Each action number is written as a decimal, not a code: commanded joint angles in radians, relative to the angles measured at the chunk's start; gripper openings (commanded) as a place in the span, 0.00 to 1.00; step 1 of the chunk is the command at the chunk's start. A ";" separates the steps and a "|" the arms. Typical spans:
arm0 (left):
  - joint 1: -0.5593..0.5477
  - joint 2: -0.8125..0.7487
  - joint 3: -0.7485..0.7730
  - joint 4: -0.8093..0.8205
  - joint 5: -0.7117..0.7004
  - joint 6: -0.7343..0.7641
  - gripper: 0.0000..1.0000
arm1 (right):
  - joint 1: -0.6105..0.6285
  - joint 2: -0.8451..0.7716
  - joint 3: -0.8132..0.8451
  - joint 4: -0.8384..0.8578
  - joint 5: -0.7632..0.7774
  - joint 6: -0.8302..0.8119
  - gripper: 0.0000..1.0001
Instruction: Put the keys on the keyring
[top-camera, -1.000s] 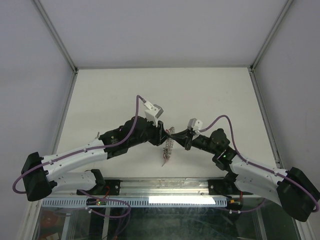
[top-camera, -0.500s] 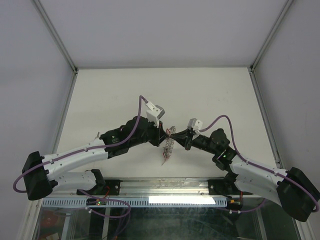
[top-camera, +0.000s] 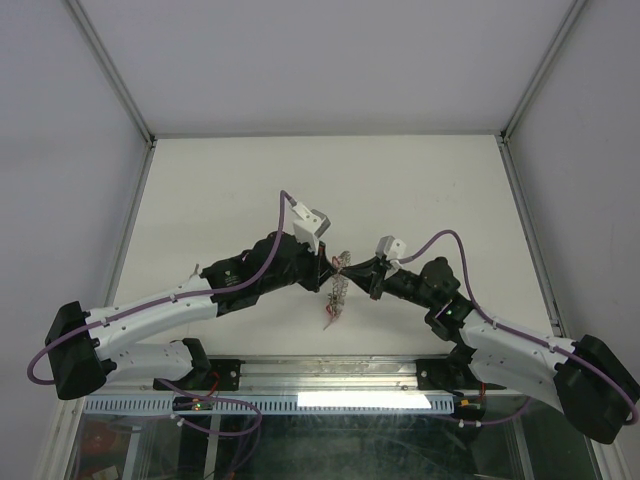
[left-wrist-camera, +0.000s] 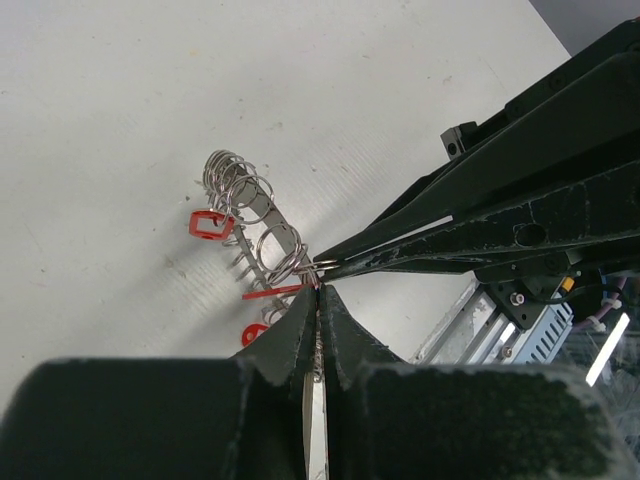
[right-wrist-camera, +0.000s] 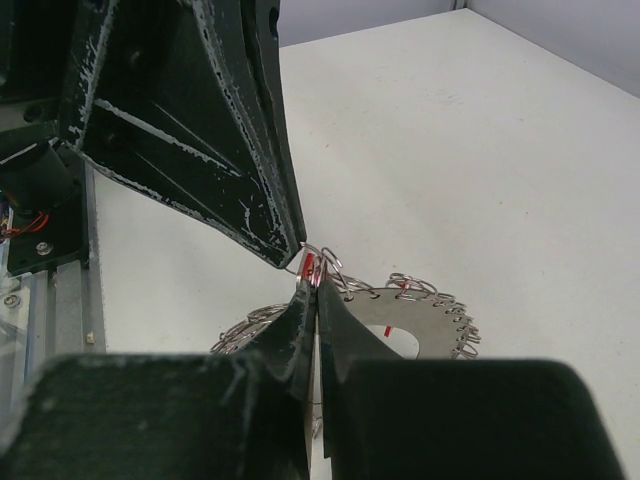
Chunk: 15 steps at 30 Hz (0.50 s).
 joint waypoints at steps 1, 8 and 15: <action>-0.011 -0.012 0.035 0.000 -0.037 0.019 0.00 | 0.005 -0.038 0.034 0.107 0.022 0.006 0.00; -0.011 -0.028 0.020 -0.015 -0.091 0.015 0.00 | 0.004 -0.043 0.025 0.121 0.031 0.001 0.00; -0.011 -0.015 0.015 -0.013 -0.083 0.003 0.00 | 0.004 -0.057 0.013 0.143 0.028 0.007 0.00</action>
